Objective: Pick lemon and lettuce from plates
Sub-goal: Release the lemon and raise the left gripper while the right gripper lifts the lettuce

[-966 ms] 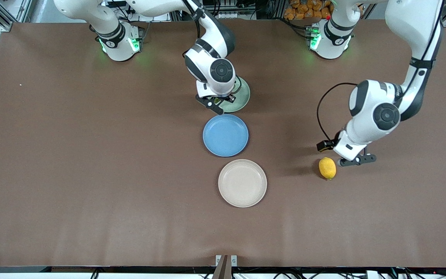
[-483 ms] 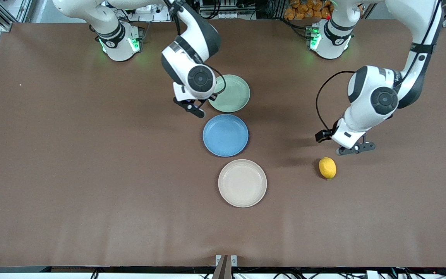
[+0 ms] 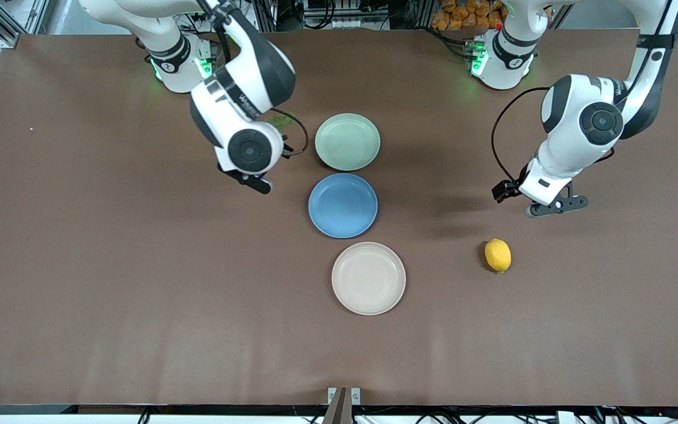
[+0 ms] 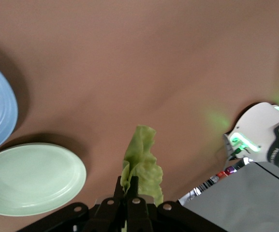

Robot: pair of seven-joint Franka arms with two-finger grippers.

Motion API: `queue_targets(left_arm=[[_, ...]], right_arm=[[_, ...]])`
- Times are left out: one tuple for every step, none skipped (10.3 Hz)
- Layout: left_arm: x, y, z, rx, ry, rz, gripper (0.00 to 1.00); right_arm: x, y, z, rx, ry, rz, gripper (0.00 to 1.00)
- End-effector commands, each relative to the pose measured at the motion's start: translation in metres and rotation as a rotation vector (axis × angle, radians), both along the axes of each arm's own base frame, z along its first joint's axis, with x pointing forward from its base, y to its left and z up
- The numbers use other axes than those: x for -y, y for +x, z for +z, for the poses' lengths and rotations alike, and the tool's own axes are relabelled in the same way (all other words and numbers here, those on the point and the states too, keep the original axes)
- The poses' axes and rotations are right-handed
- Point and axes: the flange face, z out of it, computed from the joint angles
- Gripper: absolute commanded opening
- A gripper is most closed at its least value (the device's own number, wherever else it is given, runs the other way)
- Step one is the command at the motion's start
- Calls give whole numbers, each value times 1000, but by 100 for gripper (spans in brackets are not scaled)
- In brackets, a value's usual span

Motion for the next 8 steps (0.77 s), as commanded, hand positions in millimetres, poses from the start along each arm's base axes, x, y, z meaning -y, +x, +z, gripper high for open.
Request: queue_targets(left_arm=[[10, 5, 34, 69, -9, -28, 100], [13, 17, 55, 106, -18, -23, 100], [16, 28, 79, 130, -22, -21, 100], [17, 40, 105, 138, -24, -28, 100], [17, 48, 122, 155, -26, -55, 100], [19, 51, 130, 171, -26, -94, 100], [19, 52, 142, 192, -26, -113, 100], [18, 51, 147, 187, -22, -119, 100]], right_arm=[[60, 16, 31, -74, 63, 4, 0], [89, 24, 39, -104, 80, -2, 0], [113, 31, 42, -124, 87, -15, 0], [128, 35, 45, -131, 79, -35, 0], [143, 38, 49, -116, 45, -42, 0], [161, 42, 58, -84, -10, -38, 0], [175, 46, 62, -61, -55, -31, 0], [192, 53, 64, -46, -61, -24, 0]])
